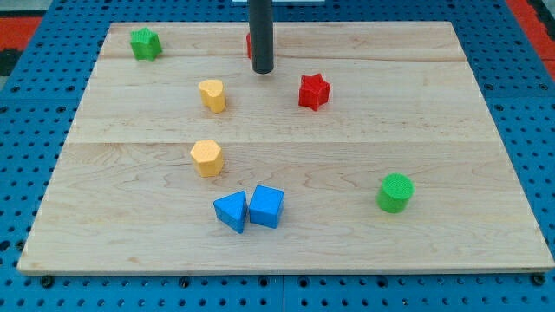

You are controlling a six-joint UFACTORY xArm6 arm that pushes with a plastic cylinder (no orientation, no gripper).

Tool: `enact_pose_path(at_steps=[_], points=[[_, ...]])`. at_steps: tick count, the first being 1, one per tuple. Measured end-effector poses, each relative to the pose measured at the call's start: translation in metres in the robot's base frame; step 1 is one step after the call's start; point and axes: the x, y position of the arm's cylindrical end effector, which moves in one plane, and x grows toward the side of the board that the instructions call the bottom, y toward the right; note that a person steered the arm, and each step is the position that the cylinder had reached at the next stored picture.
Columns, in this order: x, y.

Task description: Place the red star towards right to the red circle

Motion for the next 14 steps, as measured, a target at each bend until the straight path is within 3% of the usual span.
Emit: enact_pose_path(at_steps=[2, 3, 4, 6, 8, 13, 14], points=[[0.018, 0.018], [0.059, 0.021], [0.071, 0.06], [0.005, 0.157], [-0.027, 0.183], [-0.019, 0.198], [0.007, 0.183]])
